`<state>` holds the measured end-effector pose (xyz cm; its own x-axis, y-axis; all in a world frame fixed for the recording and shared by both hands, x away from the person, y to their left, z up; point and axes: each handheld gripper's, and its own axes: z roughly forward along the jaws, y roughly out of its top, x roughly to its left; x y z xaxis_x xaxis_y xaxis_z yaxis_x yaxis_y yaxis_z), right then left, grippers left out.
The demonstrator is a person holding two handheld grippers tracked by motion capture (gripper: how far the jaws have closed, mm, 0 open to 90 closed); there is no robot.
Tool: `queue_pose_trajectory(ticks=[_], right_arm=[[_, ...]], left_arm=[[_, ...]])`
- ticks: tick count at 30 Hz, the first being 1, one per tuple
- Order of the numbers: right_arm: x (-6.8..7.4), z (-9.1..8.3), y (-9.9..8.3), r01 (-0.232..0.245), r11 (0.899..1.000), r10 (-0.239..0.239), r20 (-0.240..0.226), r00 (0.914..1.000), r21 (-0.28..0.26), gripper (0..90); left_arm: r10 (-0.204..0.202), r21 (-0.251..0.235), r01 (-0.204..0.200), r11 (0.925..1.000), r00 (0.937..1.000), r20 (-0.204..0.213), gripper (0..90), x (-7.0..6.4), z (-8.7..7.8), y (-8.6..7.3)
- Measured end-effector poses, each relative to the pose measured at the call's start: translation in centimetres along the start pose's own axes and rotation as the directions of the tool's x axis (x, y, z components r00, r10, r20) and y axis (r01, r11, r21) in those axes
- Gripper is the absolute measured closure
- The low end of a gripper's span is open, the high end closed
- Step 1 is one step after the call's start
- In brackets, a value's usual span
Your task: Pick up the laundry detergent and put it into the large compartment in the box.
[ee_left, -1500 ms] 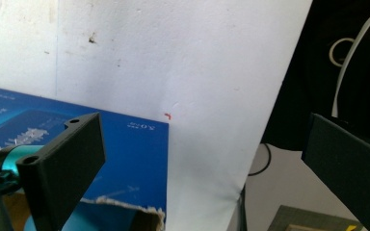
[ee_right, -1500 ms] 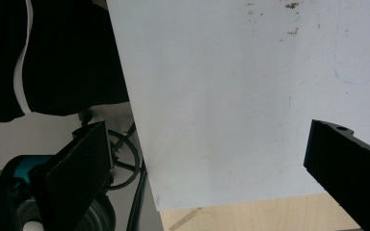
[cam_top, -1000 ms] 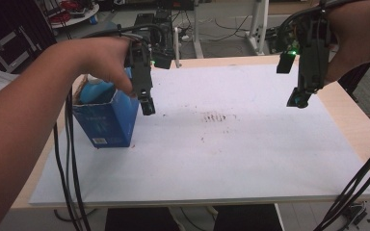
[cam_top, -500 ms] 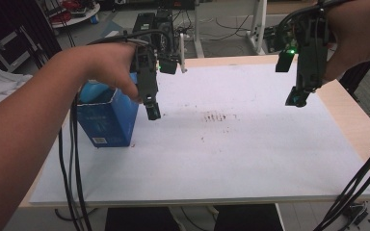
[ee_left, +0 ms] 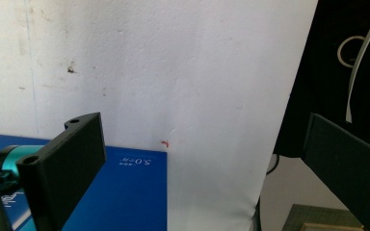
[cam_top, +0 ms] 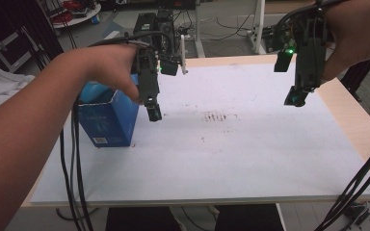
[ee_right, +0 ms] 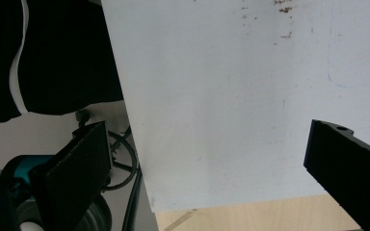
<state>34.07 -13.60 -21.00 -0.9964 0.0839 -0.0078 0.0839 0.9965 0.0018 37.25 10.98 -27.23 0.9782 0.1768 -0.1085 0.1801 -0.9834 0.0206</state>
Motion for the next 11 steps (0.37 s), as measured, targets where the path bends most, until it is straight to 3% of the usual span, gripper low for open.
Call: queue_pose_trajectory(ticks=[11], right_arm=[[0.08,0.10,0.10,-0.002,1.000,0.002,-0.002,1.0000,0.003,1.8]], left_arm=[[0.009,-0.003,-0.009,1.0000,0.9999,-0.006,1.7,-0.19,0.09,0.04]])
